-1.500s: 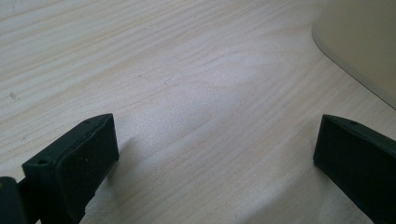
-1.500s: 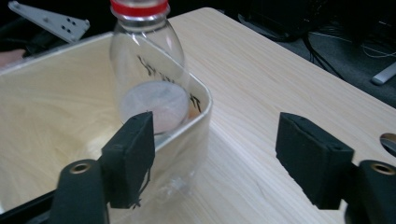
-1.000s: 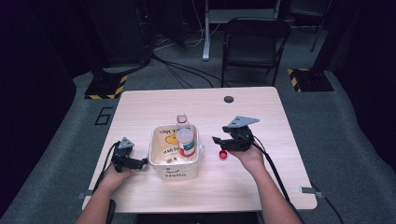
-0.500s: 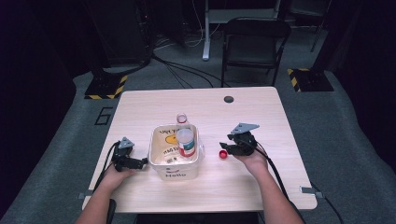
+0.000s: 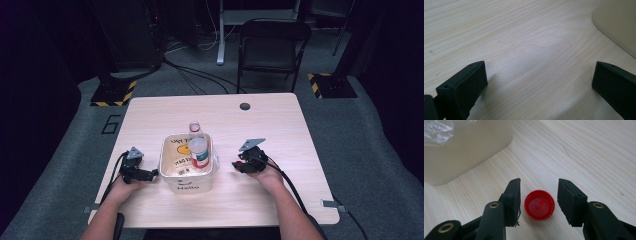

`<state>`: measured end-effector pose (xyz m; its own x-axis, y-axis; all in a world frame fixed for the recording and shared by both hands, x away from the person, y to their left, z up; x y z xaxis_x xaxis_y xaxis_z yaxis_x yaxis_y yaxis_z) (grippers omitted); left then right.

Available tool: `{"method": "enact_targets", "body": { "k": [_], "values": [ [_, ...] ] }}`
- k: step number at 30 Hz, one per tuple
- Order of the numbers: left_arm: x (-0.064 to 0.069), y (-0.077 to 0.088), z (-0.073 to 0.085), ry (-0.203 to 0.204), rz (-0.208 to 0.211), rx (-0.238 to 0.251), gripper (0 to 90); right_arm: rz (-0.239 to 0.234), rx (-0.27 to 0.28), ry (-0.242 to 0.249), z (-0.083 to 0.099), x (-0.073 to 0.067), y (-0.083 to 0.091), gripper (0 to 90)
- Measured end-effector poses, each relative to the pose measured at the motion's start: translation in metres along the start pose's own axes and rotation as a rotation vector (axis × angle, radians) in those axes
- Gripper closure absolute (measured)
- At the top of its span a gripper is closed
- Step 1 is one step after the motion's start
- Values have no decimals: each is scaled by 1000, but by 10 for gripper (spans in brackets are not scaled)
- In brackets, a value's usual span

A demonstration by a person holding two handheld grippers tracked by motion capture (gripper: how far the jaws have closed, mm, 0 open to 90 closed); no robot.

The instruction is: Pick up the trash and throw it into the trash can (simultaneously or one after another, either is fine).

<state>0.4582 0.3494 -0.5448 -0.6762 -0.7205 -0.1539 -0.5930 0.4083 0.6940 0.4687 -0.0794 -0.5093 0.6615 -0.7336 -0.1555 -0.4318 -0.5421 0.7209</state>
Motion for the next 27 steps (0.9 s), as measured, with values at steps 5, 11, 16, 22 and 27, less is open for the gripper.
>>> {"method": "enact_targets", "body": {
  "k": [5,11,16,22,27],
  "values": [
    [0,0,0,-1,-1,1,0,5,-25,-2,3,1,-5,534],
    [0,0,0,1,0,0,0,4,-48,-12,5,5,-7,551],
    [0,0,0,-3,0,-1,0,6,-65,-29,6,6,-8,572],
    [0,0,0,2,-1,1,0,8,-71,-30,6,6,-9,576],
    [0,0,0,0,0,0,0,6,-70,-32,5,7,-10,577]
  ]
}}
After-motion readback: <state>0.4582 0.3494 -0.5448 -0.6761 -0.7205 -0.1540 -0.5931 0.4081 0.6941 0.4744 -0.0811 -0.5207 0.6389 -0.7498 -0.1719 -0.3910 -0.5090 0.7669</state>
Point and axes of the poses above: each handheld gripper's, and its own axes: y roughly backward along the jaws, z roughly out of its underside, x roughly to its right, the point moved 2 cm from there along -y, roughly forward along the jaws, and after that the axes turned 13 degrees about -y, right-handed, at the moved point
